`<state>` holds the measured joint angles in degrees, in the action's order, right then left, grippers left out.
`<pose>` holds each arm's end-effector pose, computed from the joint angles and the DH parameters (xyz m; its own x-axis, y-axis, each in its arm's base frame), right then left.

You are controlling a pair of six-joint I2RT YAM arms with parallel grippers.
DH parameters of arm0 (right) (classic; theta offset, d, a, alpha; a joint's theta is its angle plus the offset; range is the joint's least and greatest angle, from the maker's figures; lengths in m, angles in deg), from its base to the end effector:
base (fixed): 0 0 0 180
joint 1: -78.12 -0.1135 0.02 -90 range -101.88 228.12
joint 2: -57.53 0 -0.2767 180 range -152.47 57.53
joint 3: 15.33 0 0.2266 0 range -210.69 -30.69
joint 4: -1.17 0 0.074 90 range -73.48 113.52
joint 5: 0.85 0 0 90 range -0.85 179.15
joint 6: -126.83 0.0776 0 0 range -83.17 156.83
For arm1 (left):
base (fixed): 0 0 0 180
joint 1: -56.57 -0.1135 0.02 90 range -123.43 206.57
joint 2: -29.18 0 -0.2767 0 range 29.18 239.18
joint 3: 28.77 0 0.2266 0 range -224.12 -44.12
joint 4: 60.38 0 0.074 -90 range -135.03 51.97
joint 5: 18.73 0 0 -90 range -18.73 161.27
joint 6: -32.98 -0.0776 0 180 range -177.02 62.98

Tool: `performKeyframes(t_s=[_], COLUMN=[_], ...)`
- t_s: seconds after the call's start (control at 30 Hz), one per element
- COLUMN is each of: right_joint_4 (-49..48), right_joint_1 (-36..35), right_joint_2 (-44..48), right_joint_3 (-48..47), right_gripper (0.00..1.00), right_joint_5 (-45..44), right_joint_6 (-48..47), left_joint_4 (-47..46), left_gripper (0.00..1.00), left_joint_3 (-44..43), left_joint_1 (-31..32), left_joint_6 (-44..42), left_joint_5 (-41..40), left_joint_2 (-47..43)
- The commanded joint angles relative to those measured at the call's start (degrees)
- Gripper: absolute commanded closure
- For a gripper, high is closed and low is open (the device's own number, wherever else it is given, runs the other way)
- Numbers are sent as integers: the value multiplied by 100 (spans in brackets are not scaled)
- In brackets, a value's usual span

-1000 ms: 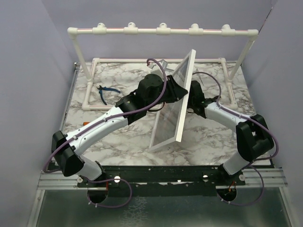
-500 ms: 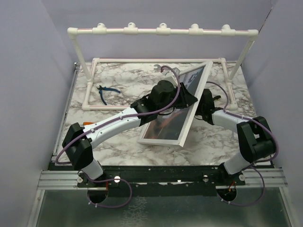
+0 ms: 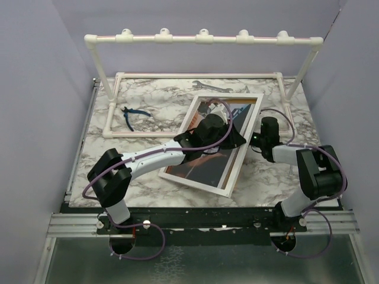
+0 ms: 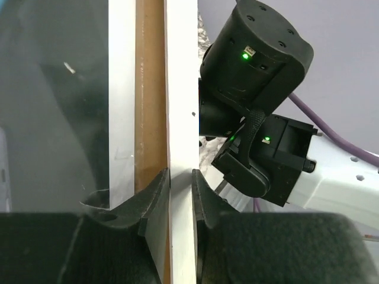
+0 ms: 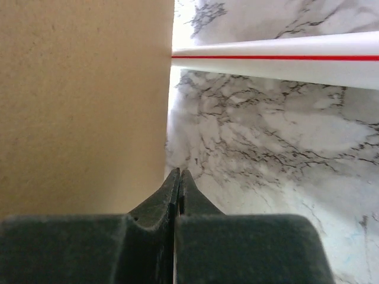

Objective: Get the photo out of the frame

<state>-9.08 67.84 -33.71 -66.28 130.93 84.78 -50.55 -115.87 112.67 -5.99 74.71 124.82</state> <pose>0.2987 0.1067 0.1776 -0.8501 0.4086 -0.3321 -0.1035 0.4888 0.8662 0.2276 -0.3471 0.3075 -0.7794 -0.2316 -0.5822 0.4044 0.5238 -0.7497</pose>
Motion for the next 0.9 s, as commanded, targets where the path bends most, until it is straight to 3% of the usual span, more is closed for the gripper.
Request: performKeyframes(t_s=[0.0, 0.4, 0.7, 0.87], right_joint_4=[-1795, -4176, -3171, -2435], right_joint_1=[4, 266, 588, 848], right_joint_2=[-230, -1525, -1484, -1257], right_joint_3=[133, 526, 548, 556], right_gripper=[100, 100, 99, 94], right_joint_5=[696, 982, 795, 596], right_joint_6=[586, 1434, 669, 213], left_joint_4=[-619, -744, -706, -556], left_gripper=[100, 100, 100, 100], left_joint_3=[100, 554, 731, 650], left_joint_1=[94, 103, 95, 92], left_joint_6=[134, -150, -649, -816], left_joint_5=[227, 55, -127, -96], left_joint_2=[89, 321, 432, 438])
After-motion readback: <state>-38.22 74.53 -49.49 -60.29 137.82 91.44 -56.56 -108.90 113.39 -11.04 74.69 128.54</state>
